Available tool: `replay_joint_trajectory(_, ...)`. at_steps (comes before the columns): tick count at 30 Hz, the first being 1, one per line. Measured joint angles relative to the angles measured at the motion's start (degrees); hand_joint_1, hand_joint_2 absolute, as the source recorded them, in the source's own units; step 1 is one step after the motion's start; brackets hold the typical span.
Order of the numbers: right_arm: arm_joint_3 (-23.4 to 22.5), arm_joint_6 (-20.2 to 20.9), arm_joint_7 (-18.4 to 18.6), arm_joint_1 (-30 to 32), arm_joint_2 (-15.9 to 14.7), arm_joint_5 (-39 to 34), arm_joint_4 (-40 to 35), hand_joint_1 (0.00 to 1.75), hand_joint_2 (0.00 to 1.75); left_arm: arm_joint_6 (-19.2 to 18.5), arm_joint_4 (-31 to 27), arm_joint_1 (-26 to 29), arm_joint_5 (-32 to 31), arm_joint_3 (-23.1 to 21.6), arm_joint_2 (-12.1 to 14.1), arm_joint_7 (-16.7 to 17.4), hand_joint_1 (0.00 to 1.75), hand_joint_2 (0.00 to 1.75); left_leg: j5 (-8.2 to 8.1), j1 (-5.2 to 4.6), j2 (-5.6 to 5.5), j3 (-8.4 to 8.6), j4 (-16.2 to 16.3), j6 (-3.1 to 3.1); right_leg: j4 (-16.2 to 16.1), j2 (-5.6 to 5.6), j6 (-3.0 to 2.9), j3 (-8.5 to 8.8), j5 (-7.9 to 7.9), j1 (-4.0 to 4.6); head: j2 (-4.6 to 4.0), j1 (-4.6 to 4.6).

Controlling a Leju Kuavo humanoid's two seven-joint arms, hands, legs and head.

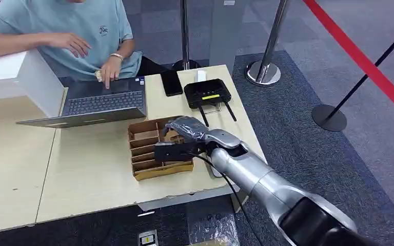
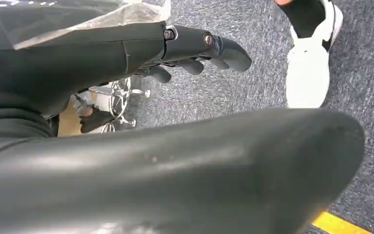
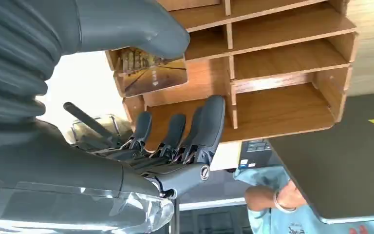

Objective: Pass the card to the sensor for recognition and then transmit it.

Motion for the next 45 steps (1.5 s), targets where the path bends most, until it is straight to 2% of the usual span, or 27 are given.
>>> replay_joint_trajectory(10, 0.00, -0.04, -1.01, -1.97, 1.84, -0.15, 3.61, 0.79, 1.75, -0.09, 0.00, -0.01, -0.22, 0.00, -0.11, 0.26, 0.00, 0.00, 0.00, 0.00, 0.00, 0.01, 0.00, 0.00, 0.00, 0.00, 0.00, 0.00, 0.00, 0.00, 0.00, -0.02)
replay_joint_trajectory(13, 0.02, 0.09, -1.25, -2.07, 2.30, -0.15, 4.77, 0.65, 1.75, -0.09, 0.00, -0.01, -0.40, 0.00, -0.22, 1.34, 0.00, 0.00, 0.00, 0.00, 0.00, 0.00, 0.00, 0.00, 0.00, 0.00, 0.00, 0.00, 0.00, 0.00, 0.00, 0.00)
replay_joint_trajectory(16, 0.09, 0.15, -1.60, -2.07, 2.67, -0.15, 6.12, 0.58, 1.75, -0.09, 0.00, -0.02, -0.46, -0.02, -0.44, 2.01, 0.00, 0.00, 0.00, 0.00, 0.00, 0.01, 0.00, 0.00, 0.00, 0.00, 0.00, 0.00, 0.00, 0.00, 0.00, 0.00)
replay_joint_trajectory(21, 0.31, 0.15, -1.62, -2.01, 3.15, 0.20, 8.33, 0.70, 1.75, -0.20, 0.00, 0.00, -0.88, -0.02, -0.61, 3.48, 0.00, 0.00, 0.00, 0.00, 0.00, 0.01, 0.00, 0.00, 0.00, 0.00, 0.00, 0.00, 0.00, 0.00, 0.00, 0.00)
replay_joint_trajectory(23, 0.33, 0.15, -1.64, -2.03, 3.28, 0.20, 9.03, 0.68, 1.75, -0.20, 0.00, 0.01, -0.96, -0.02, -0.66, 3.54, 0.00, 0.00, 0.00, 0.00, 0.01, 0.01, 0.00, 0.00, 0.00, 0.00, 0.00, 0.00, 0.00, 0.00, 0.00, 0.00)
replay_joint_trajectory(36, 0.37, -0.20, -2.56, -1.98, 3.59, 0.02, 13.73, 0.84, 1.75, -0.61, 0.00, 0.01, -1.64, -0.02, -0.83, 5.46, 0.00, 0.00, 0.00, -0.01, 0.00, 0.02, 0.01, 0.00, 0.00, 0.00, 0.00, 0.01, 0.00, 0.00, 0.00, 0.00)
replay_joint_trajectory(37, 0.37, -0.22, -2.56, -2.03, 3.61, 0.00, 13.88, 1.01, 1.75, -0.61, 0.00, 0.01, -1.64, -0.02, -0.83, 5.46, 0.00, 0.00, 0.00, -0.01, 0.00, 0.02, 0.01, 0.00, 0.00, 0.00, 0.00, 0.01, 0.00, 0.00, 0.00, 0.00)
replay_joint_trajectory(38, 0.37, -0.33, -2.56, -2.10, 3.63, 0.00, 14.16, 1.01, 1.75, -0.61, 0.00, 0.01, -1.66, -0.04, -0.83, 5.46, 0.00, 0.00, 0.00, -0.01, 0.00, 0.03, 0.01, 0.00, 0.00, 0.00, 0.00, 0.01, 0.00, 0.00, 0.00, 0.00)
replay_joint_trajectory(39, 0.37, -0.44, -2.60, -2.14, 3.63, -0.02, 14.34, 1.29, 1.75, -0.63, 0.00, 0.01, -1.73, -0.04, -0.83, 5.46, 0.00, 0.00, 0.00, -0.01, 0.00, 0.04, 0.01, 0.00, 0.00, 0.00, 0.00, 0.03, 0.00, 0.00, 0.00, -0.02)
replay_joint_trajectory(40, 0.37, -0.55, -2.60, -2.17, 3.63, -0.07, 14.43, 1.48, 1.75, -0.66, 0.00, 0.02, -1.79, -0.04, -0.83, 5.44, 0.00, 0.00, 0.00, 0.00, 0.00, 0.05, 0.01, 0.00, 0.00, 0.00, 0.00, 0.05, 0.00, 0.00, 0.00, 0.00)
replay_joint_trajectory(42, 0.37, -0.70, -2.60, -2.21, 3.65, -0.15, 14.62, 1.66, 1.75, -0.66, 0.00, 0.01, -1.79, -0.04, -0.83, 5.44, 0.00, 0.00, 0.00, -0.01, 0.00, 0.07, 0.01, 0.00, 0.00, 0.00, 0.00, 0.07, 0.00, 0.00, 0.00, 0.00)
replay_joint_trajectory(45, 0.37, -0.77, -2.60, -2.22, 3.65, -0.24, 14.99, 1.66, 1.75, -0.68, 0.00, 0.02, -1.82, -0.04, -0.83, 5.27, 0.00, 0.00, 0.00, -0.01, 0.00, 0.07, 0.03, 0.00, 0.00, 0.00, 0.00, 0.08, 0.00, 0.00, 0.00, 0.00)
